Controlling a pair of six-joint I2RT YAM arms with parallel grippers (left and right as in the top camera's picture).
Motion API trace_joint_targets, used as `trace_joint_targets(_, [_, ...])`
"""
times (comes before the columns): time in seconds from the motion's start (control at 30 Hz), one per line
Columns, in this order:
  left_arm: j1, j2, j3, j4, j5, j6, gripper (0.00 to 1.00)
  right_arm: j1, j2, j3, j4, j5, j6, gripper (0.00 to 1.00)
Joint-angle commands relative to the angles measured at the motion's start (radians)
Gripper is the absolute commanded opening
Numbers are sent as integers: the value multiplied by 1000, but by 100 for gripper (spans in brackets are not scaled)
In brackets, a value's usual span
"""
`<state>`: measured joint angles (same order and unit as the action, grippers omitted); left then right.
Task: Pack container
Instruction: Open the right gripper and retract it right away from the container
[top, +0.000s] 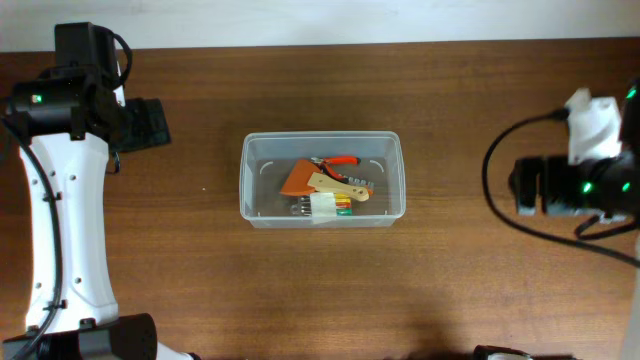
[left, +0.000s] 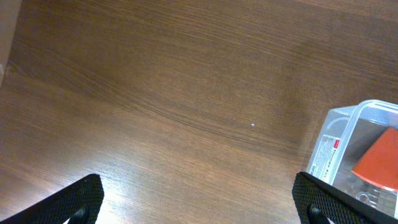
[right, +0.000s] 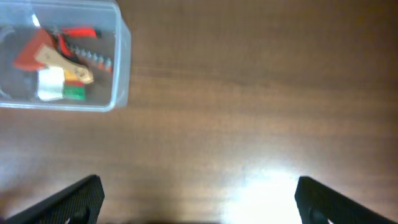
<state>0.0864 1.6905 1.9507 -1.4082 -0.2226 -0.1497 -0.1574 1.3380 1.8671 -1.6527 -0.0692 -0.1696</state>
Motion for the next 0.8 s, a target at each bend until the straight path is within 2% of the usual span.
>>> trace_joint_targets(0.0, [2, -13, 14, 1, -10, 6, 99, -8, -69, -158, 105, -6, 64, 99])
trace_joint_targets(0.13, [2, -13, 14, 1, -10, 6, 99, -8, -196, -327, 374, -68, 86, 99])
trace_joint_targets(0.23, [2, -13, 14, 1, -10, 6, 99, -7, -277, -397, 478, -121, 86, 99])
trace_joint_targets(0.5, [2, -13, 14, 2, -10, 6, 99, -7, -458, -502, 491, -163, 84, 99])
trace_joint_targets(0.77, [2, -13, 14, 2, -10, 6, 99, -7, -586, -510, 474, -162, 77, 99])
